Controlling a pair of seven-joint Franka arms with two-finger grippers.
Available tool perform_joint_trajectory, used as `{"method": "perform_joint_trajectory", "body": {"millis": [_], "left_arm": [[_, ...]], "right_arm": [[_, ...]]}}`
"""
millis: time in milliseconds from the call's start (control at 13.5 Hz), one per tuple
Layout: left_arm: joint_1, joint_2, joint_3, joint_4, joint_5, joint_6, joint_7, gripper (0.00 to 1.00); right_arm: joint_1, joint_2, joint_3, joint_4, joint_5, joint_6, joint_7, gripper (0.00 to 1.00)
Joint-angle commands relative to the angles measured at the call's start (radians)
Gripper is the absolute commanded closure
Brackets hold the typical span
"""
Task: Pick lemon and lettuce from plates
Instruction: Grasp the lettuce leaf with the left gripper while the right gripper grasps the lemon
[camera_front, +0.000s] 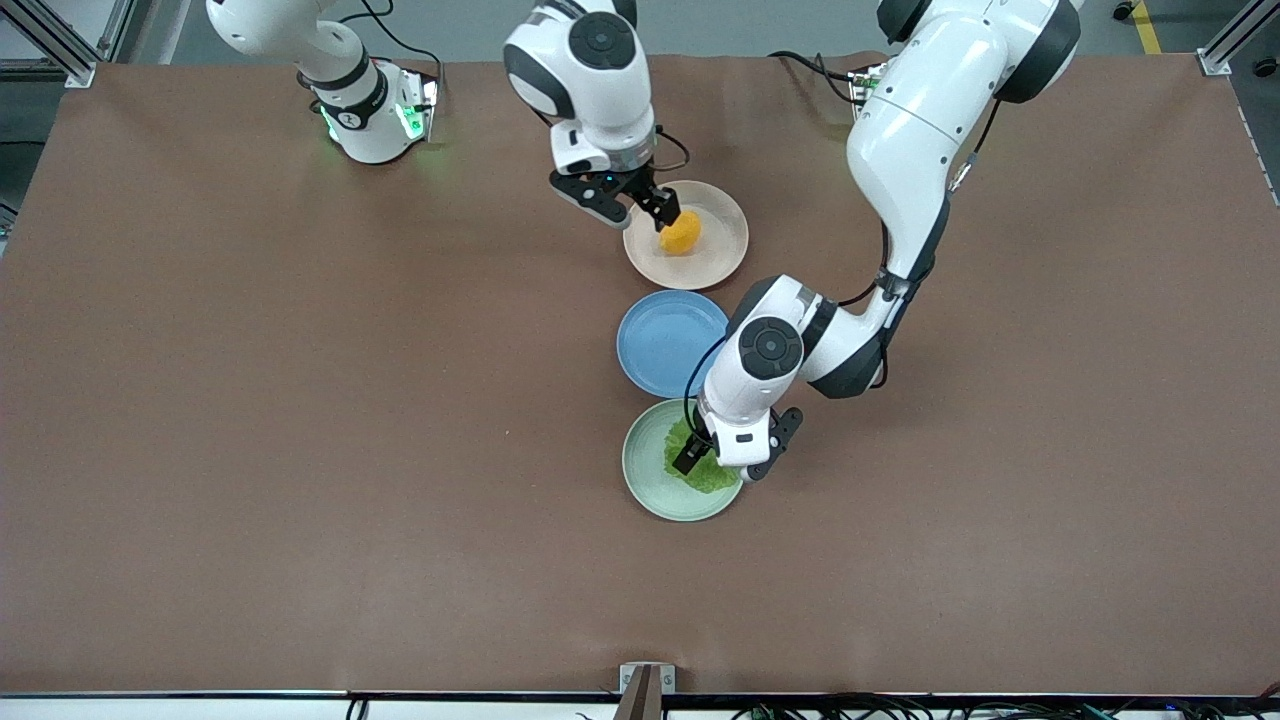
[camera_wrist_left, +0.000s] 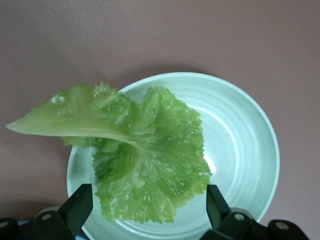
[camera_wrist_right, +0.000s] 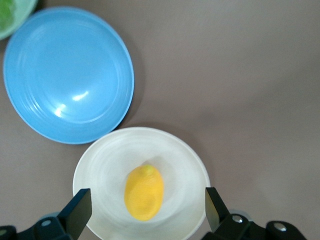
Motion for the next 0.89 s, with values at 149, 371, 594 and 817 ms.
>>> {"method": "perform_joint_trajectory", "body": {"millis": [149, 371, 594, 817], "left_arm": [[-0.015, 0.033, 0.013, 0.021, 0.026, 0.005, -0.020, 0.04], [-0.015, 0.042, 0.013, 0.020, 0.026, 0.028, -0.020, 0.07], [-0.021, 0.047, 0.013, 0.018, 0.026, 0.028, -0.020, 0.17], [-0.022, 0.048, 0.013, 0.017, 0.026, 0.028, -0.020, 0.26]], "right_arm": [[0.086, 0.137, -0.018, 0.026, -0.077, 0.125, 0.125, 0.00], [0.118, 0.217, -0.021, 0.076, -0.081, 0.128, 0.164, 0.00], [0.134, 0.303, -0.021, 0.153, -0.147, 0.129, 0.265, 0.00], [0.149, 0.344, -0.021, 0.185, -0.167, 0.128, 0.305, 0.01]]}}
